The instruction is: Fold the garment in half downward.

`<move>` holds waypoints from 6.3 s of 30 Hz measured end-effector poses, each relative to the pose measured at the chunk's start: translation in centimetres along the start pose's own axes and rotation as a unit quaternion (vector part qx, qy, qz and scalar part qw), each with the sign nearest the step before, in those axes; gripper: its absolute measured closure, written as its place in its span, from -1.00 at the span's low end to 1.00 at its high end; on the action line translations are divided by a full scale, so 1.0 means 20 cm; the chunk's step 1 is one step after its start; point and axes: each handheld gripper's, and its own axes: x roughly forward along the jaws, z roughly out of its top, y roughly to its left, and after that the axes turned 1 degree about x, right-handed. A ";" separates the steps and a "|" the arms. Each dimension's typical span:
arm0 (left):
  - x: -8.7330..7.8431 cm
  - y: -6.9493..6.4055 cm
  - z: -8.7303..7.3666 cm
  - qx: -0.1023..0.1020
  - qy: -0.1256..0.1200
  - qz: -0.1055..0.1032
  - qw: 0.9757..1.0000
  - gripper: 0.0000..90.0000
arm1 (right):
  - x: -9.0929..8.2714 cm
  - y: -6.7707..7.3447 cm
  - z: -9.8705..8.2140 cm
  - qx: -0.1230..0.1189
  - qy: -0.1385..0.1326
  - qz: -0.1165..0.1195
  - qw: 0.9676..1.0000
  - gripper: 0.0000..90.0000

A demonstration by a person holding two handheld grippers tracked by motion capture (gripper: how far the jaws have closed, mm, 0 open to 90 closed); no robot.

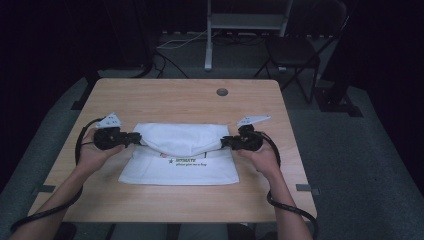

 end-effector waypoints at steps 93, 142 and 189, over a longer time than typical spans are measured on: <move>-0.13 -0.16 -0.07 0.060 -0.004 -0.002 0.998 0.82 | -0.09 0.10 -0.09 -0.026 0.004 0.004 1.000 0.77; -0.20 -0.26 -0.10 0.096 -0.001 -0.009 0.995 0.82 | -0.15 0.16 -0.14 -0.040 0.001 0.014 0.999 0.77; -0.26 -0.33 -0.12 0.116 -0.009 -0.022 0.993 0.82 | -0.20 0.23 -0.18 -0.054 -0.002 0.026 0.998 0.77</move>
